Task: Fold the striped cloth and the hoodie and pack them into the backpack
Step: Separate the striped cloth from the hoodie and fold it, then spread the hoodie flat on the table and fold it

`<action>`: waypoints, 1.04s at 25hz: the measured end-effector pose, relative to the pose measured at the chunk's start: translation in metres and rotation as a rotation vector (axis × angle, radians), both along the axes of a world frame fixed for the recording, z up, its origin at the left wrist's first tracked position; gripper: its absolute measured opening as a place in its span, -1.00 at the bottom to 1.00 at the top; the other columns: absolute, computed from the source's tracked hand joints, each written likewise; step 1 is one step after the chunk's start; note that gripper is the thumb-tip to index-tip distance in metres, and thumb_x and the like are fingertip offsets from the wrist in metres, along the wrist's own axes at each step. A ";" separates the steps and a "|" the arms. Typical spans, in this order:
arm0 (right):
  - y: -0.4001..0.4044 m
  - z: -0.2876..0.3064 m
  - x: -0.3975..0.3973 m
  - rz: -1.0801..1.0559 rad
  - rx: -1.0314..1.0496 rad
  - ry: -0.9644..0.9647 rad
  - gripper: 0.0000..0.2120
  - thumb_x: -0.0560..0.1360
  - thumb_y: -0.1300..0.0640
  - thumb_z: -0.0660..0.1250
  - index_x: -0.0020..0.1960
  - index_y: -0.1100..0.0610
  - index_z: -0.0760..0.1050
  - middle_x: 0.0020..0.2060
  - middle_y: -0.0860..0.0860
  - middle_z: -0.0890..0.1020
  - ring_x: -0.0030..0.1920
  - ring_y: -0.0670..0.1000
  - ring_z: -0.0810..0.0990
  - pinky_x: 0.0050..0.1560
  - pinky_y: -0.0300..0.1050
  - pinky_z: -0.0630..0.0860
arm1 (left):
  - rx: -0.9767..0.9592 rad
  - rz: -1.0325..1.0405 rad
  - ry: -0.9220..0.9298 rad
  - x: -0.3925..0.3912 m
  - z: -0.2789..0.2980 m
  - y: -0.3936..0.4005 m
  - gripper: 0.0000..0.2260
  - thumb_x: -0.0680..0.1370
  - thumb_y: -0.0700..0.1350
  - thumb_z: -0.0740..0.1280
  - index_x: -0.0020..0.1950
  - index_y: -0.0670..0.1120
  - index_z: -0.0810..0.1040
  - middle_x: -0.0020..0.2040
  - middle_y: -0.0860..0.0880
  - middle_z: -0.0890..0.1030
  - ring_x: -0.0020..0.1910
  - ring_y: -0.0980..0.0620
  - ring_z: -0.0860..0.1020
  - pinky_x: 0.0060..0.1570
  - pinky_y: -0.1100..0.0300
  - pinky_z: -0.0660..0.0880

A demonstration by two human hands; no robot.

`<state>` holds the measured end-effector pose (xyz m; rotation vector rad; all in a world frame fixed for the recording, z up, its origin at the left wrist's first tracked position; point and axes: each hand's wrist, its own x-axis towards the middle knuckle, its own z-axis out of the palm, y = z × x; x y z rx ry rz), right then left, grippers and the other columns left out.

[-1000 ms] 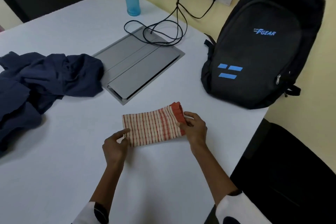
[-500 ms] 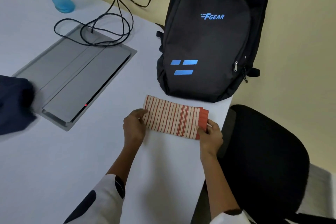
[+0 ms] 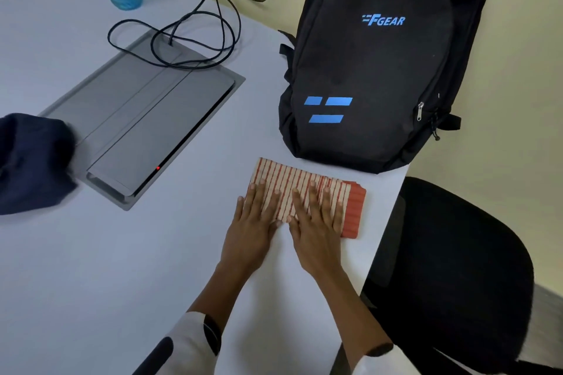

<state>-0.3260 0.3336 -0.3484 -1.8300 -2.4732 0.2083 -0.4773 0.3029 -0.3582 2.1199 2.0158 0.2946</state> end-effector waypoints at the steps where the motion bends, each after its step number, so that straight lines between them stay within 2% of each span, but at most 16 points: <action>1: -0.001 0.000 -0.002 0.033 -0.011 -0.017 -0.42 0.62 -0.18 -0.24 0.52 0.03 0.17 0.50 0.13 0.21 0.50 0.22 0.15 0.43 0.21 -0.03 | 0.012 0.035 0.009 -0.004 0.003 -0.003 -0.47 0.62 0.05 0.04 0.55 -0.05 -0.01 0.54 -0.15 0.06 0.50 -0.15 0.04 0.39 -0.10 0.01; 4: 0.004 0.002 -0.006 0.050 -0.046 -0.044 -0.42 0.61 -0.19 -0.24 0.53 0.02 0.14 0.51 0.13 0.21 0.50 0.23 0.14 0.44 0.24 -0.01 | -0.002 0.052 -0.006 -0.007 0.006 -0.003 -0.42 0.60 -0.01 0.18 0.55 -0.06 0.01 0.53 -0.16 0.10 0.49 -0.17 0.09 0.37 -0.13 0.07; 5: 0.005 0.002 -0.007 0.045 -0.062 -0.052 -0.42 0.61 -0.19 -0.24 0.53 0.02 0.14 0.50 0.13 0.22 0.50 0.23 0.15 0.46 0.27 0.03 | -0.037 0.040 -0.014 -0.007 0.005 -0.005 -0.45 0.61 -0.01 0.16 0.54 -0.06 0.03 0.52 -0.16 0.12 0.48 -0.18 0.12 0.36 -0.15 0.13; 7: 0.003 0.003 -0.009 0.026 -0.100 -0.037 -0.41 0.61 -0.19 -0.26 0.51 0.03 0.15 0.48 0.14 0.28 0.47 0.25 0.21 0.41 0.31 0.12 | -0.088 0.049 -0.014 -0.008 0.007 -0.007 -0.51 0.63 0.08 -0.06 0.54 -0.05 0.05 0.52 -0.15 0.10 0.47 -0.19 0.14 0.36 -0.15 0.18; 9: 0.000 0.008 -0.012 0.017 -0.111 0.009 -0.42 0.61 -0.18 -0.28 0.48 0.04 0.17 0.44 0.16 0.34 0.43 0.27 0.28 0.41 0.30 0.10 | -0.133 0.093 -0.013 -0.010 0.015 -0.013 -0.44 0.59 0.20 -0.29 0.55 0.00 -0.08 0.53 -0.09 -0.07 0.50 -0.16 -0.05 0.43 -0.12 -0.01; 11: -0.005 0.015 -0.024 0.044 -0.127 0.065 -0.41 0.61 -0.18 -0.30 0.48 0.07 0.16 0.43 0.19 0.35 0.43 0.29 0.28 0.49 0.22 -0.02 | -0.127 0.141 -0.041 -0.018 0.024 -0.021 -0.41 0.54 0.26 -0.35 0.52 0.04 -0.18 0.51 -0.03 -0.21 0.49 -0.11 -0.22 0.45 -0.05 -0.19; 13: -0.015 0.023 -0.043 0.096 -0.121 0.147 -0.32 0.59 -0.23 -0.34 0.51 0.10 0.15 0.46 0.19 0.29 0.47 0.26 0.20 0.52 0.11 -0.11 | -0.073 0.185 -0.014 -0.031 0.034 -0.033 -0.40 0.54 0.28 -0.34 0.51 0.04 -0.15 0.51 -0.04 -0.21 0.49 -0.11 -0.23 0.42 -0.03 -0.24; 16: -0.033 0.036 -0.084 0.182 -0.175 0.293 -0.13 0.38 -0.40 -0.55 0.54 0.01 -0.11 0.55 0.08 -0.01 0.52 0.08 -0.16 0.45 -0.06 -0.25 | -0.047 0.273 0.006 -0.064 0.056 -0.059 -0.40 0.52 0.29 -0.34 0.52 0.08 -0.15 0.52 -0.03 -0.23 0.48 -0.10 -0.26 0.38 0.04 -0.33; 18: -0.043 0.047 -0.118 0.223 -0.219 0.361 -0.04 0.27 -0.46 -0.60 0.54 -0.03 -0.16 0.55 0.04 -0.09 0.52 0.04 -0.23 0.44 -0.09 -0.25 | -0.030 0.356 0.002 -0.095 0.068 -0.082 -0.43 0.53 0.28 -0.28 0.51 0.11 -0.16 0.52 -0.02 -0.23 0.48 -0.08 -0.28 0.39 0.05 -0.33; 22: -0.069 0.068 -0.194 0.340 -0.291 0.383 0.04 0.21 -0.52 -0.56 0.55 -0.03 -0.14 0.55 0.01 -0.08 0.55 0.05 -0.14 0.43 -0.10 -0.19 | -0.047 0.555 0.010 -0.168 0.089 -0.141 -0.40 0.48 0.30 -0.32 0.49 0.13 -0.23 0.51 -0.01 -0.26 0.48 -0.06 -0.29 0.41 0.07 -0.30; 24: -0.083 0.080 -0.232 0.415 -0.349 0.400 -0.09 0.35 -0.49 -0.39 0.55 -0.03 -0.11 0.56 0.02 -0.04 0.55 0.05 -0.10 0.46 -0.09 -0.12 | -0.075 0.644 0.033 -0.202 0.099 -0.171 -0.42 0.52 0.32 -0.29 0.48 0.12 -0.28 0.50 -0.01 -0.30 0.49 -0.07 -0.30 0.42 0.06 -0.30; 26: -0.097 0.089 -0.271 0.500 -0.395 0.433 -0.24 0.46 -0.37 -0.20 0.55 -0.01 -0.05 0.55 0.03 0.02 0.55 0.05 -0.06 0.49 -0.05 -0.04 | -0.078 0.712 0.058 -0.238 0.106 -0.203 -0.45 0.56 0.25 -0.18 0.48 0.11 -0.28 0.49 -0.02 -0.33 0.51 -0.09 -0.29 0.45 0.03 -0.27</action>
